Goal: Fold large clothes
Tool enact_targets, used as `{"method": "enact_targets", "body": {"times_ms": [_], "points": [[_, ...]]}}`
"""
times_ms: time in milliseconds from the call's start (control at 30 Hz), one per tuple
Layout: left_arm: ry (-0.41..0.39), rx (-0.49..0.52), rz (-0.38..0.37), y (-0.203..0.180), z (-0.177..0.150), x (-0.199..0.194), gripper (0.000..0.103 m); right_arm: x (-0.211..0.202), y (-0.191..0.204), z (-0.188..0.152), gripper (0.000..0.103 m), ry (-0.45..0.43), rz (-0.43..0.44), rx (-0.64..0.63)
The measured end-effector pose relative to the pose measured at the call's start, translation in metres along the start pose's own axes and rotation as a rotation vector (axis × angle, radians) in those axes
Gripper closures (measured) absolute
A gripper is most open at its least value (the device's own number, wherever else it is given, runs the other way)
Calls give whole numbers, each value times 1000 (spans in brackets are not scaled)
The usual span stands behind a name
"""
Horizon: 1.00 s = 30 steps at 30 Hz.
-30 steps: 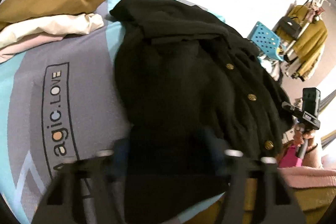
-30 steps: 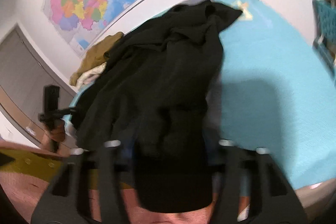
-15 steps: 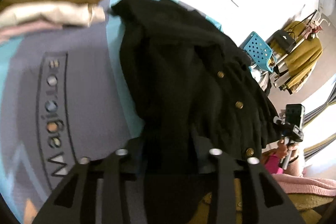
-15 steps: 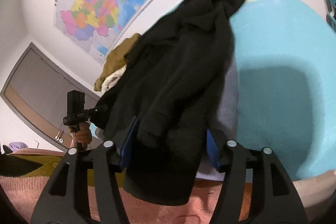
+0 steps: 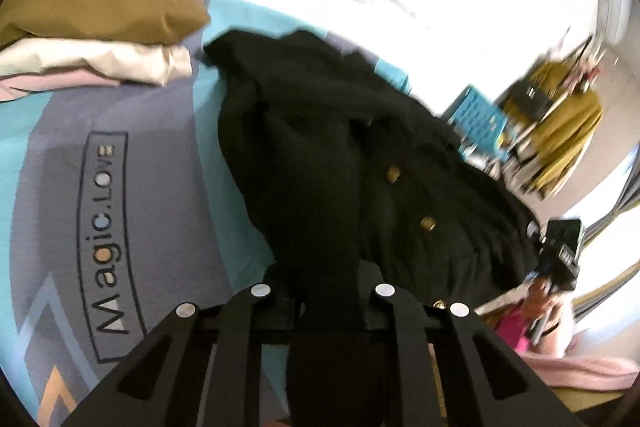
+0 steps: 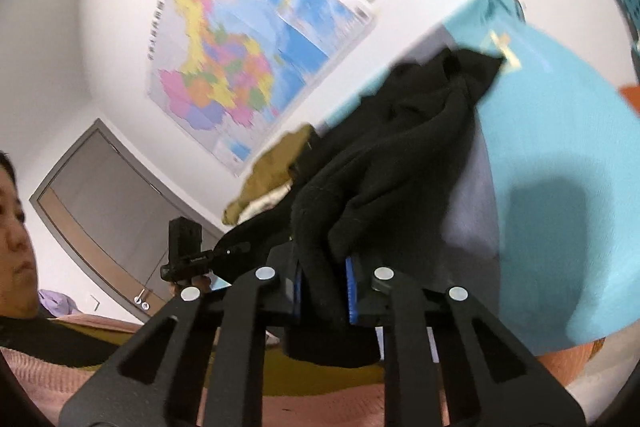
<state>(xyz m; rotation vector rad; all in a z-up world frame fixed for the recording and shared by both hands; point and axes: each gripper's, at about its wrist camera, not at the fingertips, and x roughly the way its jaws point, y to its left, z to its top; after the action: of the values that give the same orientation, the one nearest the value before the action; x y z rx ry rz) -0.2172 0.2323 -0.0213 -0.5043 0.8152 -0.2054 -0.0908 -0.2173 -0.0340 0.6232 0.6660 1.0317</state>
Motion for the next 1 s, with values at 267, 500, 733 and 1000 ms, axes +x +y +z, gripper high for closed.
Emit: {"method": "enact_targets", "body": {"times_ms": [267, 500, 733, 1000], "points": [[-137, -14, -53, -4, 7, -59, 88, -25, 32, 6, 89, -101, 97, -42], [-44, -108, -45, 26, 12, -31, 88, -12, 12, -1, 89, -73, 56, 45], [-48, -88, -60, 18, 34, -35, 88, -8, 25, 31, 88, -82, 45, 4], [-33, -29, -28, 4, 106, -33, 87, 16, 21, 96, 87, -99, 42, 24]]}}
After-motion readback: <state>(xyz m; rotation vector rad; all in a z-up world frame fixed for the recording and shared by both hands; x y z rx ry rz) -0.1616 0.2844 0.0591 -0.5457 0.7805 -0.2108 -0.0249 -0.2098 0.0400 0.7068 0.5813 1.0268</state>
